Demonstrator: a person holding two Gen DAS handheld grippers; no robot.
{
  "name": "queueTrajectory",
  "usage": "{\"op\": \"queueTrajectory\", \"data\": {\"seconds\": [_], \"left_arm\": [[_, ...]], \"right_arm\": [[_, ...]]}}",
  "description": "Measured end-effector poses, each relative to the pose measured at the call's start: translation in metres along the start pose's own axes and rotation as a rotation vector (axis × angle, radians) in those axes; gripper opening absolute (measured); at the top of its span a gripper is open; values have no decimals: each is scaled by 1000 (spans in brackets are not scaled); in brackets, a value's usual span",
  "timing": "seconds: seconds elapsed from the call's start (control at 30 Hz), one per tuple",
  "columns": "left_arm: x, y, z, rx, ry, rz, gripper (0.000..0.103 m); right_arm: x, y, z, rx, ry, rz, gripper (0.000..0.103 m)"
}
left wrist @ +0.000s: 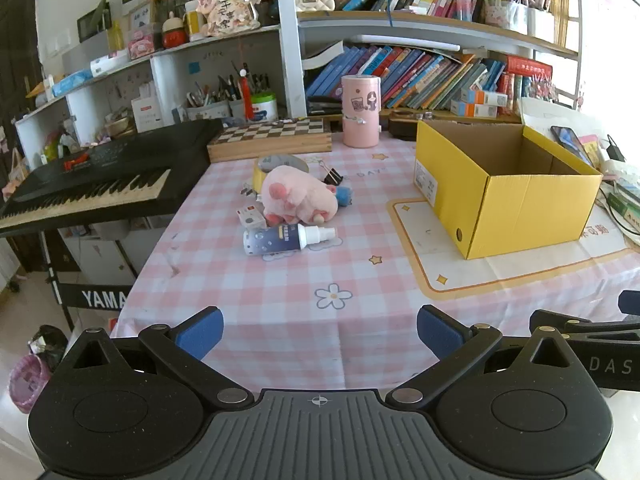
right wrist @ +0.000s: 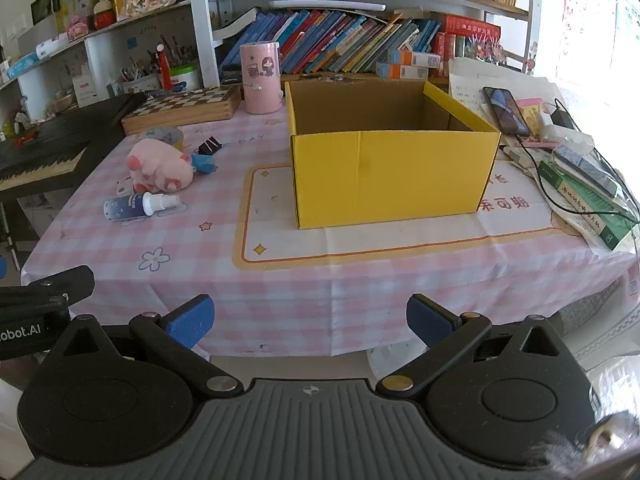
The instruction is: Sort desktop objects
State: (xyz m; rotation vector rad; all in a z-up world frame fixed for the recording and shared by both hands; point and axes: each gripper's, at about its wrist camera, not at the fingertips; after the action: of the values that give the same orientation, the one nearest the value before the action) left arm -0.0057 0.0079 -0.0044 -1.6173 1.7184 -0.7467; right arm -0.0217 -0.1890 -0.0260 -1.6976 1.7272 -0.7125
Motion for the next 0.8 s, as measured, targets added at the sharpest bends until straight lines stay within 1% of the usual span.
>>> {"op": "queueTrajectory", "data": {"seconds": [0.2,0.8], "left_arm": [[-2,1,0,-4,4,-11,103],[-6,2,0,-10,6,-18,103]], "right_arm": [[-2,-1,-1,6,-17,-12,103],[-9,0,-1,12,-22,-27,101]]}}
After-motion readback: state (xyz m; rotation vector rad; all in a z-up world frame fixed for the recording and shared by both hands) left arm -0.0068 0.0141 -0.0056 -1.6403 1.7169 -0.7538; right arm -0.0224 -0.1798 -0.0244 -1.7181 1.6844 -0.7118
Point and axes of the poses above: each gripper's, at about its wrist camera, not at the fingertips, and z roughly the way its jaws point, x to its right, y to its underside
